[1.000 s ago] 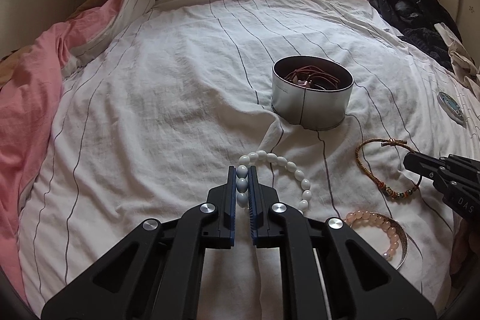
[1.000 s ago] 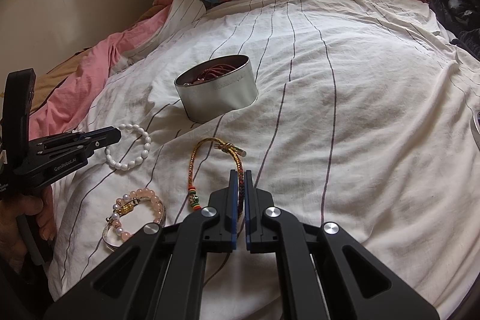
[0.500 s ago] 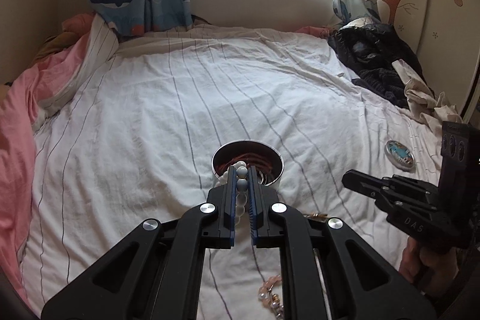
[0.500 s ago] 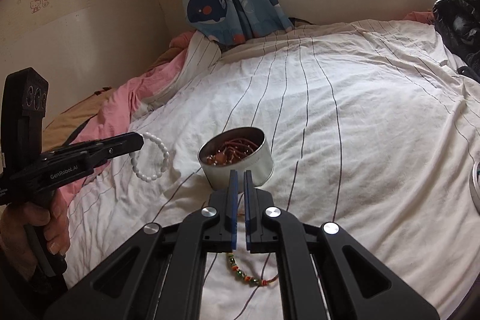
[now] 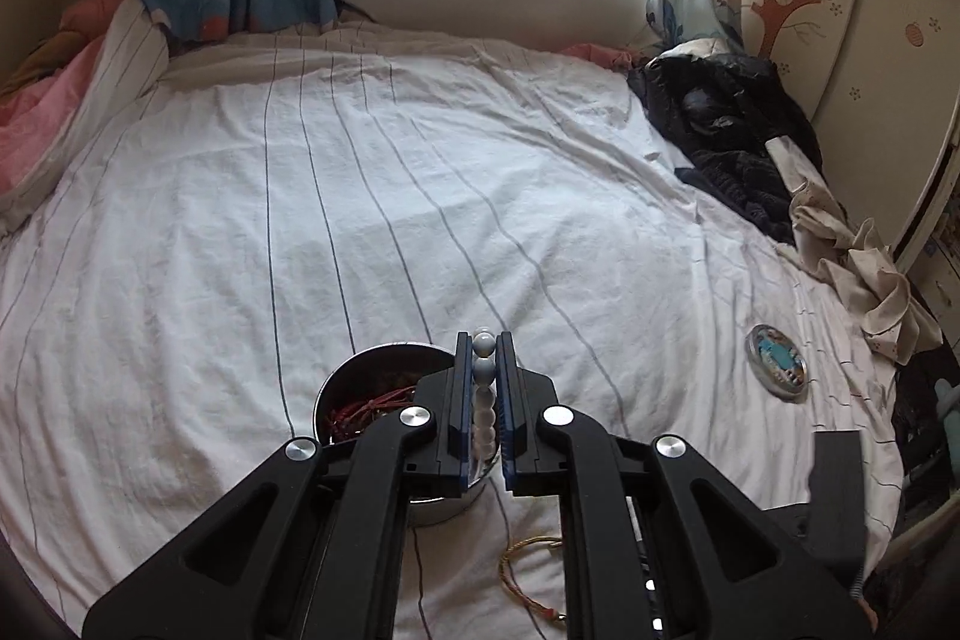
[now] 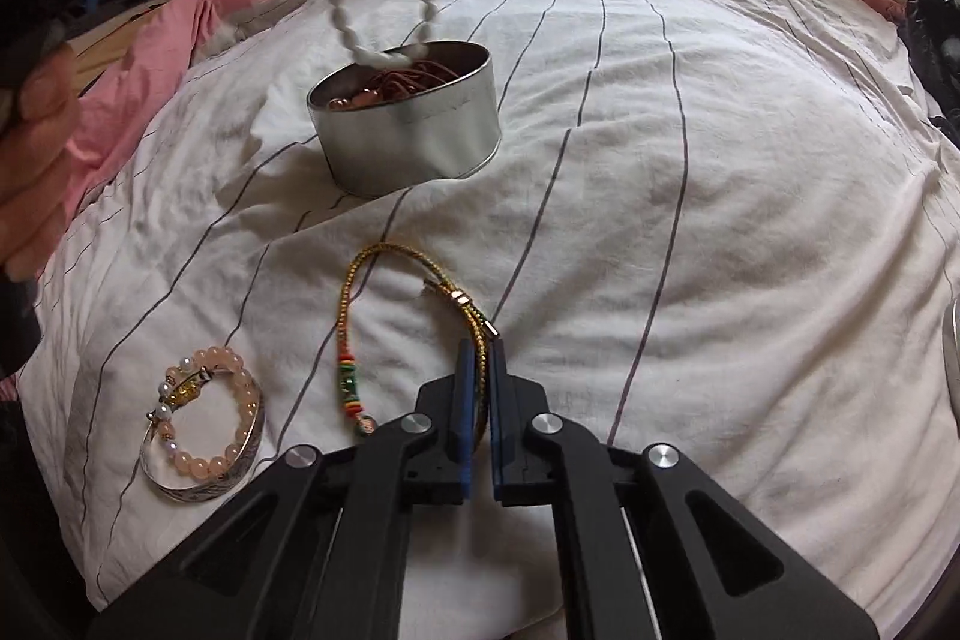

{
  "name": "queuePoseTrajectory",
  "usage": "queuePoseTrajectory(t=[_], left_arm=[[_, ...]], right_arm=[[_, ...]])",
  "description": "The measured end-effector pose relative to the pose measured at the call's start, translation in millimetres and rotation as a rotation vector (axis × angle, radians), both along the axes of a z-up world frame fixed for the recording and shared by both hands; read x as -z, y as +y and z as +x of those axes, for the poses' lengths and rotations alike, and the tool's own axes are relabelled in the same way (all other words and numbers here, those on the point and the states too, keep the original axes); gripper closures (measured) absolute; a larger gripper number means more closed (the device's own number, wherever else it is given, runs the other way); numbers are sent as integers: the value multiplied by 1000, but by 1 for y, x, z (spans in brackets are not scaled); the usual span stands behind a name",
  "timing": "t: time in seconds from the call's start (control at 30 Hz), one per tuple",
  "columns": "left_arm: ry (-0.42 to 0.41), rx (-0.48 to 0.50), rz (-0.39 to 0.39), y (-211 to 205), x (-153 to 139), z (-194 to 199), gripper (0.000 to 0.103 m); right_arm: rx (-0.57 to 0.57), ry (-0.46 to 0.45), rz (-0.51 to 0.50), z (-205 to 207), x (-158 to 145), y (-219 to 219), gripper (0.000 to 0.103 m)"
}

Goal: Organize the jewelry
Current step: 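Lift both bracelets over the silver tin and open both tools to drop them, then grasp the pink bead bangle with the left tool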

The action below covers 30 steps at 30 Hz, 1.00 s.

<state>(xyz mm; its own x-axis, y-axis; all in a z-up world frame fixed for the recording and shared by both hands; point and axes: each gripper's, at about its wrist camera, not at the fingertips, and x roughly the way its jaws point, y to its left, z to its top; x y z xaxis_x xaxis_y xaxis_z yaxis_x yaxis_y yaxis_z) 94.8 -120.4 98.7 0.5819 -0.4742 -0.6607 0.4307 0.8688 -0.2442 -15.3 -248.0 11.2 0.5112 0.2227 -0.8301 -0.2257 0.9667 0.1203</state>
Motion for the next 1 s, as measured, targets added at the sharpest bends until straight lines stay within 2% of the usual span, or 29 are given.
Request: queuePoseTrajectory(t=[0.07, 0.13, 0.2, 0.27, 0.4, 0.47, 0.6, 0.67, 0.7, 0.73, 0.77, 0.87, 1.0], left_arm=[[46, -32, 62, 1, 21, 13, 95], [61, -51, 82, 8, 29, 18, 89], [47, -72, 77, 20, 28, 17, 63], [35, -84, 74, 29, 26, 14, 58], [17, -119, 67, 54, 18, 3, 55], [14, -140, 61, 68, 15, -7, 55], [-4, -114, 71, 79, 13, -40, 55], [-9, -67, 84, 75, 14, -59, 55], [-8, -41, 84, 73, 16, -68, 55], [-4, -10, 84, 70, 18, -77, 55], [0, 15, 88, 67, 21, -86, 55], [27, 78, 89, 61, 32, -106, 55], [71, 68, 88, 62, 45, -117, 55]], right_arm=[[0, -48, 34, -3, -13, -3, 99], [16, -102, 110, -1, -31, -11, 99], [27, -153, 162, 3, -49, -16, 99], [22, -195, 196, 13, -65, -16, 99], [9, -224, 273, 43, -87, -9, 99], [3, -227, 279, 59, -93, -2, 99], [-11, -147, 254, 98, -74, 19, 99], [-9, -103, 189, 110, -57, 28, 99], [-2, -90, 177, 112, -52, 28, 94], [11, -97, 178, 108, -51, 26, 79], [25, -124, 179, 100, -55, 22, 72], [25, -172, 172, 70, -68, 13, 70], [48, -160, 142, 54, -64, -1, 69]])
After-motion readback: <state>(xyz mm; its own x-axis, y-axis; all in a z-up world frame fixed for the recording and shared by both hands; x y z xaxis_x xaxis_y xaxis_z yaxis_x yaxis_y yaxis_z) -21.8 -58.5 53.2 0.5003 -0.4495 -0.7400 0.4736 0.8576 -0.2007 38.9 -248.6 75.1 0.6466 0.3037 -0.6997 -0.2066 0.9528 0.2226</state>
